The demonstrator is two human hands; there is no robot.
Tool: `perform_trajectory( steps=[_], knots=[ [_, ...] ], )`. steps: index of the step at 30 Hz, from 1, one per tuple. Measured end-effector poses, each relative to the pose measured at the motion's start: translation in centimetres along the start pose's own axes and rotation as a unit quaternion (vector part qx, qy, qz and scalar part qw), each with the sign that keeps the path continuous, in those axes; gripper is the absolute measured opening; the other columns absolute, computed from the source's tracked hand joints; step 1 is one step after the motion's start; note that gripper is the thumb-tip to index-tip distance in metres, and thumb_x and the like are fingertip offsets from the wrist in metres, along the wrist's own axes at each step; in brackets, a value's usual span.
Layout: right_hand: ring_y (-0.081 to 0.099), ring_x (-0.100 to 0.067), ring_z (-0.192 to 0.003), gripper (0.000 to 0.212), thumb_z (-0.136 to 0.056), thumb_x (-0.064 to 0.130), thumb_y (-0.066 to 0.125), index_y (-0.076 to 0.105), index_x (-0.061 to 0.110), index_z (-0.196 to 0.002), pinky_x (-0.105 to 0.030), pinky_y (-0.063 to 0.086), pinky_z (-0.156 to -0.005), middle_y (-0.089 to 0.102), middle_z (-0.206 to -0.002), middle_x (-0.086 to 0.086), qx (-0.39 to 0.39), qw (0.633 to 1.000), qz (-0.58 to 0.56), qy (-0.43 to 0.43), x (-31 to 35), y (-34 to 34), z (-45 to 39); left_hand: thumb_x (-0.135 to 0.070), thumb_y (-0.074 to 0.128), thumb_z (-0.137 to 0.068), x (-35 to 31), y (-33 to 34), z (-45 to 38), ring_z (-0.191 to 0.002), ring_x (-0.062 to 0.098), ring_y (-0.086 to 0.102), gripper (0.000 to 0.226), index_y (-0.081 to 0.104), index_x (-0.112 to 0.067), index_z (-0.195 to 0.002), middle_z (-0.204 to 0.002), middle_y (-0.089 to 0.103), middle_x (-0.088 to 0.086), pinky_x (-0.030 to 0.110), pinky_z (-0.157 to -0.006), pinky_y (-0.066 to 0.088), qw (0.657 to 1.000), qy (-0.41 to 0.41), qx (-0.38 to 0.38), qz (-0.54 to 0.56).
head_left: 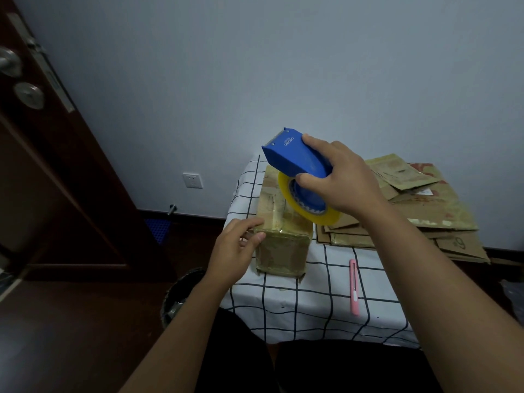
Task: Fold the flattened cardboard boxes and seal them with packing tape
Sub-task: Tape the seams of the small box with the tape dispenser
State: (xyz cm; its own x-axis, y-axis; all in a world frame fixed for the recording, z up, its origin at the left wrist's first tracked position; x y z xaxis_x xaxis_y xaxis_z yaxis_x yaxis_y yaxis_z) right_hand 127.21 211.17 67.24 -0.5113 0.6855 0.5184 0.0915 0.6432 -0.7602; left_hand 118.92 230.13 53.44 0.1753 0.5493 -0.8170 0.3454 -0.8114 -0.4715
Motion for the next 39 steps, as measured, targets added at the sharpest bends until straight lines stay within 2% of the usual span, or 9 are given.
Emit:
perform_trajectory(
  steps=[7, 11, 18, 22, 25, 28, 34, 37, 39],
  knots=[
    [0.051, -0.015, -0.099, 0.069, -0.085, 0.048, 0.062, 0.036, 0.039, -0.149, -0.031, 0.043, -0.078, 0.05, -0.116, 0.006, 0.005, 1.0, 0.005, -0.001, 0.1, 0.3, 0.0, -0.014, 0.064, -0.093, 0.5, 0.1, 0.4, -0.093, -0.008, 0.056, 0.032, 0.059, -0.035, -0.117, -0.105, 0.06, -0.014, 0.006, -0.075, 0.045, 0.996, -0.06, -0.012, 0.071],
    [0.05, -0.014, -0.099, 0.069, -0.085, 0.048, 0.062, 0.035, 0.039, -0.149, -0.03, 0.042, -0.077, 0.049, -0.114, 0.008, 0.001, 1.0, -0.001, -0.001, 0.0, 0.2, 0.0, -0.017, 0.058, -0.098, 1.4, 0.2, 2.5, -0.095, -0.006, 0.06, 0.028, 0.051, -0.038, -0.117, -0.106, 0.064, -0.013, 0.005, -0.078, 0.044, 0.983, -0.11, -0.095, 0.113],
    [0.05, -0.013, -0.098, 0.069, -0.085, 0.046, 0.063, 0.036, 0.039, -0.148, -0.029, 0.039, -0.075, 0.048, -0.113, 0.008, 0.001, 1.0, -0.006, 0.0, 0.0, 0.3, 0.0, -0.02, 0.059, -0.098, 0.8, 0.6, 3.3, -0.062, -0.001, 0.058, 0.008, 0.053, -0.021, -0.092, -0.07, 0.063, -0.024, 0.012, -0.058, 0.046, 0.955, -0.155, -0.211, 0.14],
    [0.051, -0.015, -0.1, 0.069, -0.086, 0.047, 0.063, 0.036, 0.04, -0.149, -0.03, 0.042, -0.077, 0.049, -0.114, 0.008, -0.002, 1.0, -0.01, 0.003, -0.2, 0.2, 0.1, -0.018, 0.058, -0.098, 0.6, 1.1, 3.8, -0.072, -0.013, 0.062, 0.006, 0.057, -0.016, -0.093, -0.101, 0.059, -0.021, 0.005, -0.06, 0.045, 0.944, -0.172, -0.241, 0.149],
    [0.051, -0.015, -0.1, 0.069, -0.086, 0.047, 0.063, 0.036, 0.039, -0.149, -0.029, 0.042, -0.077, 0.05, -0.115, 0.006, -0.005, 1.0, -0.012, 0.002, -0.2, 0.1, 0.1, -0.016, 0.058, -0.098, 0.2, 1.6, 4.5, -0.096, -0.003, 0.064, 0.01, 0.06, -0.026, -0.1, -0.111, 0.056, -0.021, 0.01, -0.077, 0.051, 0.946, -0.161, -0.246, 0.138],
    [0.051, -0.015, -0.1, 0.069, -0.085, 0.047, 0.063, 0.037, 0.039, -0.148, -0.029, 0.042, -0.078, 0.051, -0.116, 0.006, -0.007, 1.0, -0.015, 0.002, -0.3, 0.1, 0.1, -0.013, 0.059, -0.097, -0.3, 1.9, 4.7, -0.102, -0.004, 0.062, 0.019, 0.066, -0.016, -0.115, -0.116, 0.055, -0.017, 0.012, -0.088, 0.051, 0.951, -0.137, -0.243, 0.134],
    [0.051, -0.014, -0.1, 0.069, -0.085, 0.047, 0.064, 0.037, 0.039, -0.148, -0.03, 0.042, -0.078, 0.05, -0.116, 0.007, -0.004, 1.0, -0.014, -0.003, -0.2, 0.3, 0.0, -0.018, 0.061, -0.096, -0.3, 2.0, 4.1, -0.099, -0.014, 0.055, 0.027, 0.066, -0.007, -0.121, -0.121, 0.056, -0.003, 0.012, -0.083, 0.051, 0.964, -0.1, -0.238, 0.07],
    [0.052, -0.015, -0.1, 0.068, -0.085, 0.047, 0.064, 0.038, 0.041, -0.147, -0.031, 0.045, -0.078, 0.05, -0.114, 0.008, -0.006, 1.0, -0.01, -0.004, -0.2, 0.3, 0.0, -0.016, 0.061, -0.096, -0.5, 1.8, 3.5, -0.098, -0.007, 0.057, 0.021, 0.069, -0.008, -0.114, -0.114, 0.058, -0.003, 0.02, -0.082, 0.052, 0.969, -0.078, -0.23, 0.045],
    [0.052, -0.015, -0.101, 0.069, -0.085, 0.046, 0.064, 0.038, 0.04, -0.148, -0.032, 0.046, -0.08, 0.051, -0.115, 0.007, -0.007, 1.0, -0.019, 0.0, -0.4, 0.2, 0.1, -0.017, 0.06, -0.097, -0.6, 1.6, 3.4, -0.094, -0.001, 0.061, 0.022, 0.066, -0.012, -0.118, -0.114, 0.056, -0.007, 0.013, -0.079, 0.05, 0.973, -0.068, -0.22, 0.035]
  ],
)
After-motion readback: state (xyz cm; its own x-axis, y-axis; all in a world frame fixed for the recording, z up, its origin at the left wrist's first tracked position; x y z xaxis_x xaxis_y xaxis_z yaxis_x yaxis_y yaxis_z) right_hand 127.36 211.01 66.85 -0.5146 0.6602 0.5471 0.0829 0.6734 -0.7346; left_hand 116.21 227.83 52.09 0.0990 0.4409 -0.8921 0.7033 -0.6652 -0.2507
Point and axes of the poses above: each hand's wrist, its own z-axis away from the middle knuckle, its own y-axis out of the palm, x = y × z, the point moved 7 cm from there along -z, towards the middle knuckle
